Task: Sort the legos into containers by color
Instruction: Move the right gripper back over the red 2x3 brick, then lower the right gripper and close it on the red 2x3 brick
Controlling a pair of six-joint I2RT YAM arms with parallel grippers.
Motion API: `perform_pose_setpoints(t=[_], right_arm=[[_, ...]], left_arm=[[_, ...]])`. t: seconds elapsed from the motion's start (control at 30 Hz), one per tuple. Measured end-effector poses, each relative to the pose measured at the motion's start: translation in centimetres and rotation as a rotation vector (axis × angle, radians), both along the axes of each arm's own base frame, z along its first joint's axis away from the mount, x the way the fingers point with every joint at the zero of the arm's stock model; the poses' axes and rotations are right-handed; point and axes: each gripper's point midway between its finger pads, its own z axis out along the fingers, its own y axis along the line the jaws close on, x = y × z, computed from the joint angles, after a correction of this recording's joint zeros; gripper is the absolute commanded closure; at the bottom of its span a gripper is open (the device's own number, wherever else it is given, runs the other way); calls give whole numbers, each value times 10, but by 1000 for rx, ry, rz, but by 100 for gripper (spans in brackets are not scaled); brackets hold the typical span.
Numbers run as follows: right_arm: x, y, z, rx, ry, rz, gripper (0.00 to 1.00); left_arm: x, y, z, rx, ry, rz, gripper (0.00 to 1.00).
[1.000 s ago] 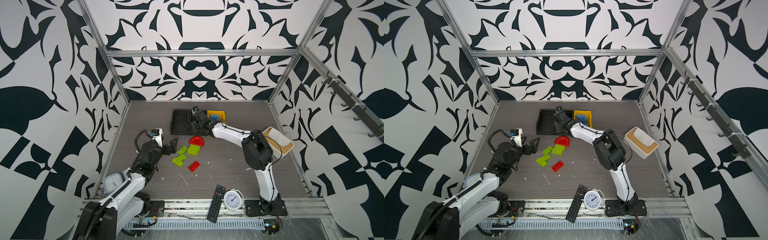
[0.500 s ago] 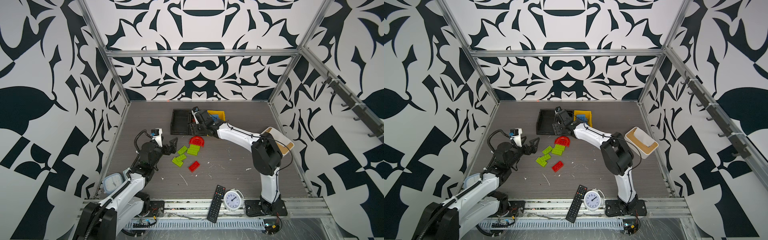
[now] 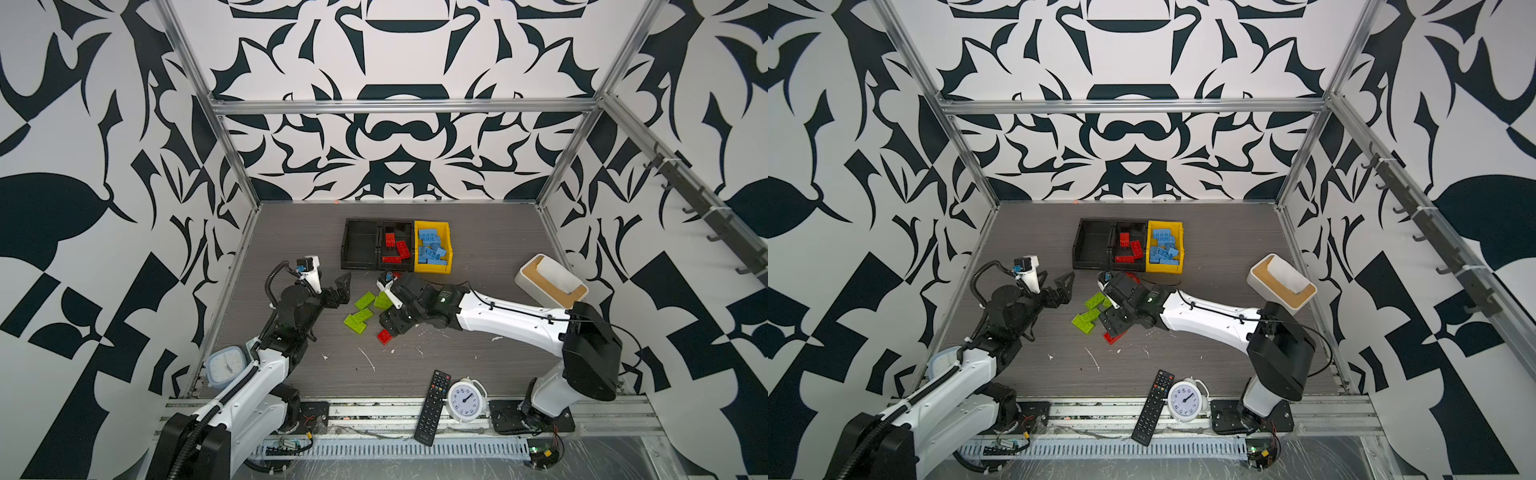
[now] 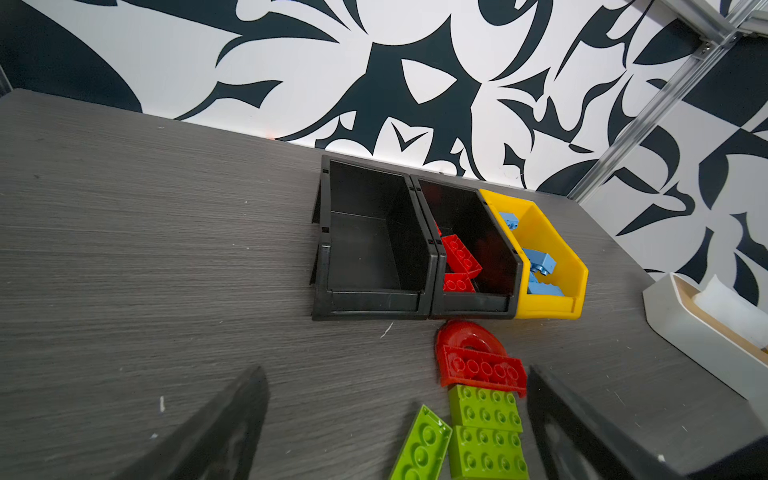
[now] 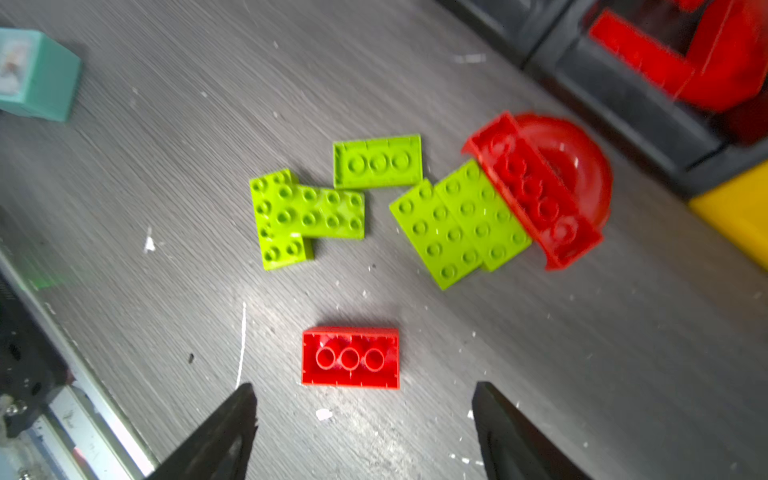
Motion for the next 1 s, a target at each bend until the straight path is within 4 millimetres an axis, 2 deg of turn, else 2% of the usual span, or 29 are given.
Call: perform_pose_setpoints(t=[0.1,0.3,0.43,0.73,1.0], right_arm=[[-6,-2,-12,-27,24,-12,15],[-20,9,-35,-72,54,51,13],[-21,11,-52,-134,59,94,13],[-16,8,-64,-198,38,123,13],[-15,10,-78,-216,48,131,20]], left_arm=[[0,1,-1,4,5,7,1],[1,3,-7,13,25,17,0],[1,3,-9,15,29,19,1],[1,6,-7,16,22,32,1],[1,5,-7,16,22,32,1]])
